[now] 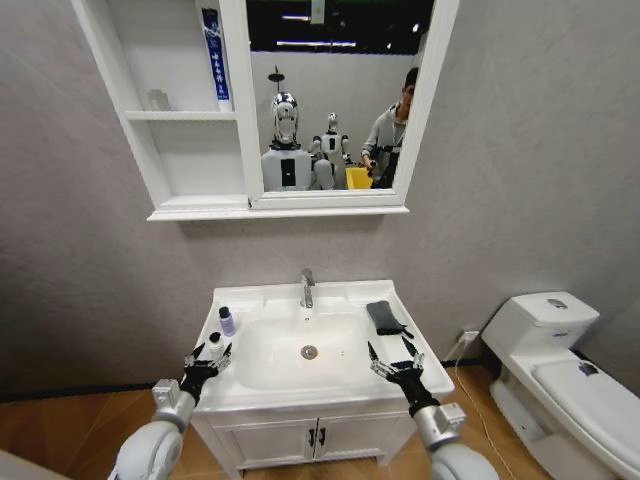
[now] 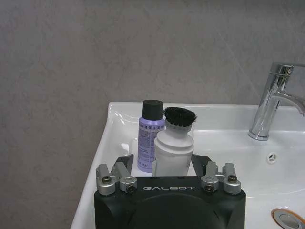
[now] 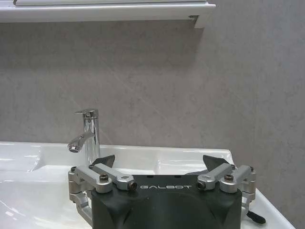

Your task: Move facial cleanser and shampoo from washbasin to cabinet, then wipe washbasin with towel.

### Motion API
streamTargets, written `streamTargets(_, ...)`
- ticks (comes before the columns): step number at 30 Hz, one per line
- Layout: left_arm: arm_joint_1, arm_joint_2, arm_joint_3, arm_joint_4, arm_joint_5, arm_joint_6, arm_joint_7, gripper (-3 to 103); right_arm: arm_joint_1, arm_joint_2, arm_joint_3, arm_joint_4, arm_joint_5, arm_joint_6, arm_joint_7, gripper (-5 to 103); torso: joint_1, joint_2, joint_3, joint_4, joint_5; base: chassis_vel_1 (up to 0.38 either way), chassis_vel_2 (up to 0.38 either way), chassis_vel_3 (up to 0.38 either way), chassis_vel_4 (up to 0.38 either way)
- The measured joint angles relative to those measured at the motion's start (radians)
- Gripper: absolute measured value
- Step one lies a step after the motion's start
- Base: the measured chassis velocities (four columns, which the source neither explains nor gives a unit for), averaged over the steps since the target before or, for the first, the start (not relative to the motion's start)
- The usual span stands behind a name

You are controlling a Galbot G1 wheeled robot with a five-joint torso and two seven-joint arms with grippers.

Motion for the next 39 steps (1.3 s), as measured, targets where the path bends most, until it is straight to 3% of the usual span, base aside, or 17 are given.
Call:
streamTargets(2,-0.005,-0.001,0.005,0.005,0.000,-0.001,0.001,63,-0.003,0.000,0.003,0.000,0.006,0.000,0.000,100,0.000,0.000,0.000,-0.0001,0.0000,0.000,0.000,0.000,0.000)
streamTargets(6,-0.005,-0.002,0.007,0.005,-0.001,-0.001,0.001,52,-0.005,0.000,0.004,0.001,0.014,-0.001,0.000,100,0.000,0.000,0.000,0.0000,0.0000,0.000,0.000,0.000,0.000)
streamTargets(9,0.002,0.001,0.003,-0.005,-0.001,-0.001,0.001,36,-0.004,0.001,0.003,0.001,0.014,-0.003,0.001,100,0.000,0.000,0.000,0.0000,-0.0001,0.000,0.000,0.000,0.000)
streamTargets(18,0.026,0.018,-0.033,-0.049,-0.007,-0.001,-0.001,32,-0.003,0.000,0.000,0.007,0.018,-0.005,0.001,100,0.000,0.000,0.000,-0.0001,-0.0002,0.000,0.000,0.000,0.000)
streamTargets(23,0.063,0.068,-0.081,-0.134,-0.033,0.007,-0.017,32,0.002,0.003,0.000,0.013,0.021,-0.006,0.002,100,0.000,0.000,0.000,0.0000,0.0000,0.000,0.000,0.000,0.000)
streamTargets(28,0.088,0.155,-0.127,-0.246,-0.109,0.045,-0.064,32,0.008,0.008,-0.003,0.014,0.016,-0.009,0.005,100,0.000,0.000,0.000,0.0002,-0.0002,0.000,0.000,0.000,0.000)
streamTargets(30,0.085,0.238,-0.156,-0.320,-0.190,0.093,-0.122,32,0.012,0.010,-0.003,0.014,0.010,-0.009,0.005,100,0.000,0.000,0.000,0.0001,-0.0002,0.000,0.000,0.000,0.000)
streamTargets(31,0.085,0.238,-0.156,-0.320,-0.190,0.093,-0.122,32,0.012,0.010,-0.003,0.014,0.010,-0.009,0.005,100,0.000,0.000,0.000,0.0001,-0.0002,0.000,0.000,0.000,0.000)
streamTargets(34,0.051,0.371,-0.208,-0.395,-0.338,0.179,-0.220,32,0.016,0.010,-0.001,0.014,0.008,-0.009,0.003,100,0.000,0.000,0.000,0.0000,-0.0003,0.000,0.000,0.000,0.000)
streamTargets(35,0.051,0.371,-0.208,-0.395,-0.338,0.179,-0.220,32,0.016,0.010,-0.001,0.014,0.008,-0.009,0.003,100,0.000,0.000,0.000,0.0000,-0.0003,0.000,0.000,0.000,0.000)
streamTargets(38,-0.017,0.545,-0.285,-0.446,-0.561,0.289,-0.339,32,0.017,0.009,0.006,0.014,0.009,-0.007,-0.004,100,0.000,0.000,0.000,-0.0002,-0.0002,0.000,0.000,0.000,0.000)
streamTargets(39,-0.017,0.545,-0.285,-0.446,-0.561,0.289,-0.339,32,0.017,0.009,0.006,0.014,0.009,-0.007,-0.004,100,0.000,0.000,0.000,-0.0002,-0.0002,0.000,0.000,0.000,0.000)
